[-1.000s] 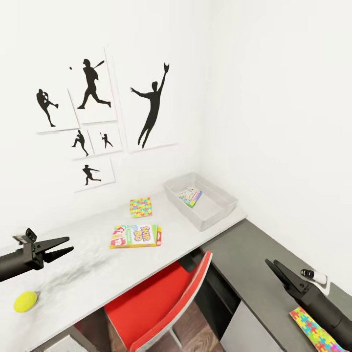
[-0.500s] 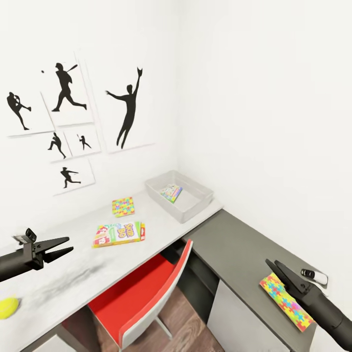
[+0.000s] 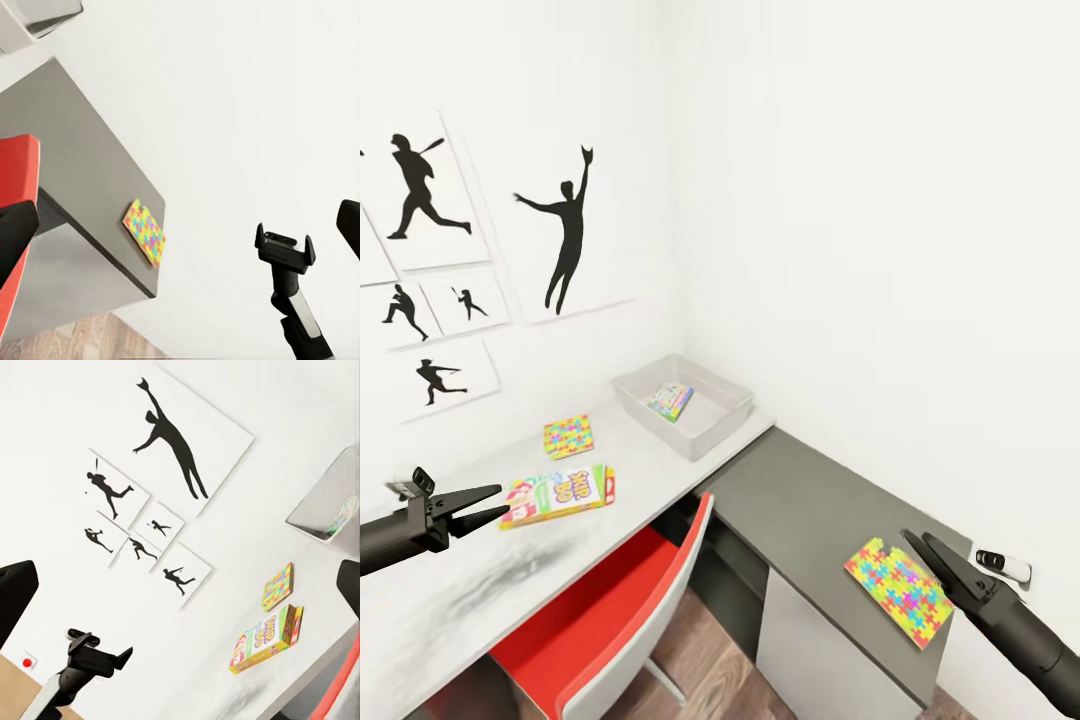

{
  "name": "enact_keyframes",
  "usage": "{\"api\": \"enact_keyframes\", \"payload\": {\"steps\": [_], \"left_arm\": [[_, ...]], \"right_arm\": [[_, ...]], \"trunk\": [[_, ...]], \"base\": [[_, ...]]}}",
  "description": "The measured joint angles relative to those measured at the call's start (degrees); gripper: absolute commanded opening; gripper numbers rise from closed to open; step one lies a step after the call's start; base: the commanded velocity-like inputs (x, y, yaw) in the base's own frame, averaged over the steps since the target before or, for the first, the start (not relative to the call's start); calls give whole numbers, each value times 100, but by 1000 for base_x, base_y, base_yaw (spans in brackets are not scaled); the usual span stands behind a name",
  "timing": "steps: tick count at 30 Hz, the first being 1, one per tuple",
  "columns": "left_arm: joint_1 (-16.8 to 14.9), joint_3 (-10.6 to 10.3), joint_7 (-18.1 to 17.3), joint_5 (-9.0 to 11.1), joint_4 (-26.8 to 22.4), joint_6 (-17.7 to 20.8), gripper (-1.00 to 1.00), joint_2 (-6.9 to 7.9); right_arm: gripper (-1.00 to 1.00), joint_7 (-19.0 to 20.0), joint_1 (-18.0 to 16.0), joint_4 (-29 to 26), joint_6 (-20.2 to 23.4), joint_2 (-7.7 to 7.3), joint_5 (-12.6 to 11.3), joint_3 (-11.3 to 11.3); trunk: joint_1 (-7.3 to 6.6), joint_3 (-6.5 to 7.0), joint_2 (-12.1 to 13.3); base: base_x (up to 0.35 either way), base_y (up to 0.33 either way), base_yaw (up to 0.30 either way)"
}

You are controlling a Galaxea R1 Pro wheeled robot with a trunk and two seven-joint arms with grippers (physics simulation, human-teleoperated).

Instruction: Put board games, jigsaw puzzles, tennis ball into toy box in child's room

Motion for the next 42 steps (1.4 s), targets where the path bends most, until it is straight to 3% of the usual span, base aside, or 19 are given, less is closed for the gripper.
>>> {"api": "enact_keyframes", "payload": {"steps": [28,42], "left_arm": [[0,0,-8,0,-3,-1,100,21],[0,-1,-8,1,0,-1,100,35]], "right_arm": [[100,16,0,0,-1,-5,8,-14],[100,80,0,-1,-1,-4,18,-23]], "trunk": [[1,192,0],[2,287,1]], "base": [[-65,0,-226],[-169,-15,-226]]}}
